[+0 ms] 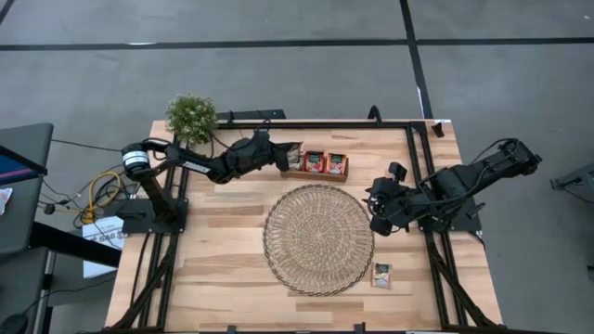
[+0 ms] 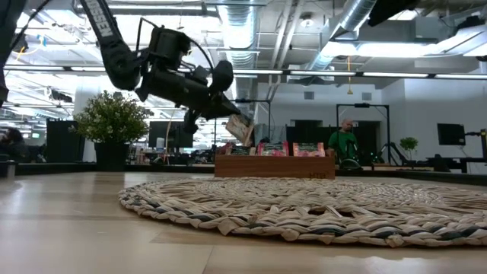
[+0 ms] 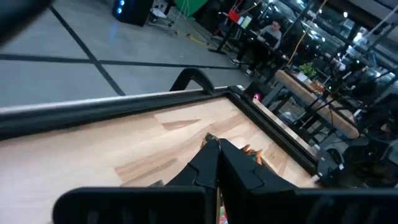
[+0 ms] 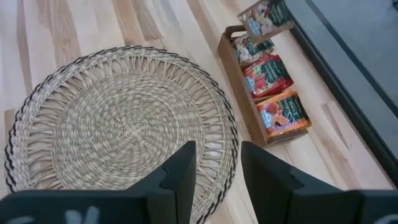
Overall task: Pick & Place Tea
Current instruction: Put the brown tea bag into the left section of the wooden organizer
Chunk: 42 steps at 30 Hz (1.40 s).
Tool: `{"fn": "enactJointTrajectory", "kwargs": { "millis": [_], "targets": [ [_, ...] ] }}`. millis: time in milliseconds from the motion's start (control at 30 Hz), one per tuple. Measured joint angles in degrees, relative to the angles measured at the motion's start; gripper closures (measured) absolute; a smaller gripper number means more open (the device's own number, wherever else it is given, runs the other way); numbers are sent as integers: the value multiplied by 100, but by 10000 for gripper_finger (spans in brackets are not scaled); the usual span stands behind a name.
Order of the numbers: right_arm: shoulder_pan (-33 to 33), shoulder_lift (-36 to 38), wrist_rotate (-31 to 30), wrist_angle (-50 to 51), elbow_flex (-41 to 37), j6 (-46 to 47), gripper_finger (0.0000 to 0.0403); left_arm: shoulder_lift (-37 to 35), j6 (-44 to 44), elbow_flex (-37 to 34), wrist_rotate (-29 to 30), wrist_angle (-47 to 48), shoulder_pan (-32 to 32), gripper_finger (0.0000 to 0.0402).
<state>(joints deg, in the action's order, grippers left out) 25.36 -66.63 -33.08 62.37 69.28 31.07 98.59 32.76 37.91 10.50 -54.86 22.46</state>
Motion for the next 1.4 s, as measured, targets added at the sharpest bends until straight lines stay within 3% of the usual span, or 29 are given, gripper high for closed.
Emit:
{"fn": "enactJointTrajectory", "kwargs": {
  "millis": [233,1033,1400],
  "targets": [
    [0,0,17,-87,4,0,285,721,283,-4,-39,-669,4,401],
    [0,0,20,-158,7,0,285,1012,-240,60,320,-610,7,401],
    [0,0,22,-159,7,0,285,1012,-1563,291,323,-586,7,401]
  ]
}}
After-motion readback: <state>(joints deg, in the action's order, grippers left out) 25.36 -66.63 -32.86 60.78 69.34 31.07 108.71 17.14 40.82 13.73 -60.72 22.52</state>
